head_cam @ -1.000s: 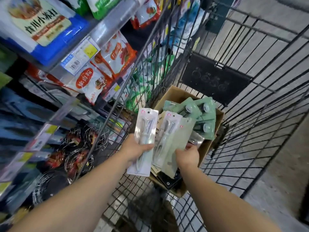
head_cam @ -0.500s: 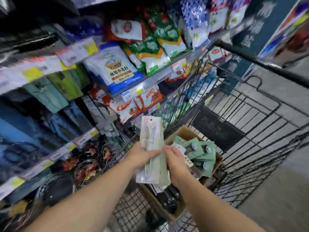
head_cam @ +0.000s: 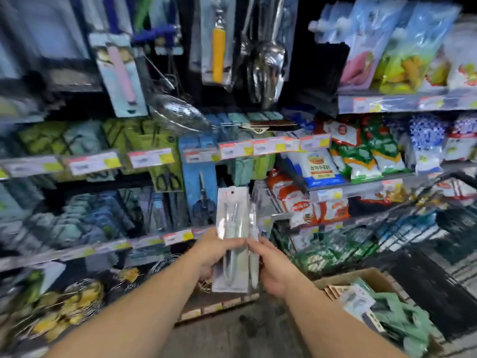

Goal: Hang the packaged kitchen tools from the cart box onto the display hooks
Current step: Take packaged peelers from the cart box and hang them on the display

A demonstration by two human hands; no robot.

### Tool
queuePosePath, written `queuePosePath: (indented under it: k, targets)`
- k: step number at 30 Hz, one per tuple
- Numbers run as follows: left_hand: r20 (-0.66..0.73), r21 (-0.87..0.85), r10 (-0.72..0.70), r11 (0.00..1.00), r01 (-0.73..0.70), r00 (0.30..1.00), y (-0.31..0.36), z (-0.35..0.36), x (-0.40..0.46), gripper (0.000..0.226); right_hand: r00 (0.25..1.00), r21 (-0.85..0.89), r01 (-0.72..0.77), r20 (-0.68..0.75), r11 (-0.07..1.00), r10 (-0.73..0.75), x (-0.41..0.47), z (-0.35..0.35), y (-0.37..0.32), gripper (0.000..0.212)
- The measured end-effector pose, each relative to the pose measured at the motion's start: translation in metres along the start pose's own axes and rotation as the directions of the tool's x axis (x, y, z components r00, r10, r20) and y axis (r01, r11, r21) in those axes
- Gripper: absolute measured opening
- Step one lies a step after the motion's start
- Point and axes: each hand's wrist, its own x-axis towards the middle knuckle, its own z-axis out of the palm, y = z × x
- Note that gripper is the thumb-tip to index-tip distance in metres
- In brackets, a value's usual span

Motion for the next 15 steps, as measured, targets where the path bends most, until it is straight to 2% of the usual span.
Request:
queuePosePath:
  k: [1,2,4,6,7,8,9,10,12,13,14,15]
  targets:
    - [-0.027,-0.016,0.012,1.000,-0.013,1.000,-0.004,-0.033,-0.017,0.084,1.000,-0.050,0.007,0.022,0.999,-0.006,-0.003,0.032,0.013,0.026]
    - [-0.067,-0.048,0.017,0.999,-0.020,0.998,-0.005,-0.065,-0.042,0.069,0.999,-0.116,0.020,0.030,0.993,-0.017,-0.004,0.065,0.030,0.028]
    - [-0.153,-0.099,0.030,0.994,-0.045,0.988,-0.012,-0.133,-0.095,0.033,0.998,-0.266,0.060,0.047,0.962,-0.049,-0.009,0.135,0.066,0.046]
    - [-0.237,-0.131,0.050,0.988,-0.083,0.970,-0.021,-0.201,-0.147,0.018,0.990,-0.380,0.136,0.077,0.915,-0.115,-0.017,0.208,0.098,0.069]
    - [-0.276,-0.132,0.082,0.984,-0.123,0.958,-0.026,-0.236,-0.171,0.019,0.982,-0.420,0.185,0.113,0.888,-0.151,-0.015,0.241,0.114,0.088]
    - [-0.321,-0.124,0.096,0.982,-0.142,0.942,-0.031,-0.269,-0.194,0.030,0.973,-0.450,0.217,0.171,0.866,-0.155,-0.020,0.276,0.126,0.108]
    - [-0.367,-0.108,0.093,0.984,-0.142,0.926,-0.035,-0.301,-0.213,0.053,0.963,-0.462,0.237,0.226,0.855,-0.146,-0.022,0.309,0.138,0.116]
    - [-0.405,-0.129,0.091,0.980,-0.155,0.910,-0.041,-0.333,-0.229,0.074,0.957,-0.484,0.240,0.262,0.842,-0.122,-0.029,0.343,0.148,0.110]
    - [-0.485,-0.166,0.088,0.968,-0.190,0.870,-0.064,-0.395,-0.251,0.086,0.943,-0.526,0.275,0.311,0.805,-0.119,-0.043,0.402,0.164,0.073]
    - [-0.534,-0.166,0.080,0.966,-0.197,0.842,-0.072,-0.423,-0.262,0.091,0.932,-0.538,0.299,0.342,0.788,-0.120,-0.043,0.426,0.173,0.065]
    - [-0.570,-0.193,0.068,0.958,-0.214,0.819,-0.075,-0.442,-0.281,0.093,0.930,-0.552,0.298,0.353,0.778,-0.106,-0.045,0.451,0.183,0.068]
    - [-0.614,-0.229,0.059,0.941,-0.249,0.787,-0.075,-0.457,-0.300,0.083,0.924,-0.569,0.307,0.371,0.763,-0.095,-0.046,0.474,0.192,0.078]
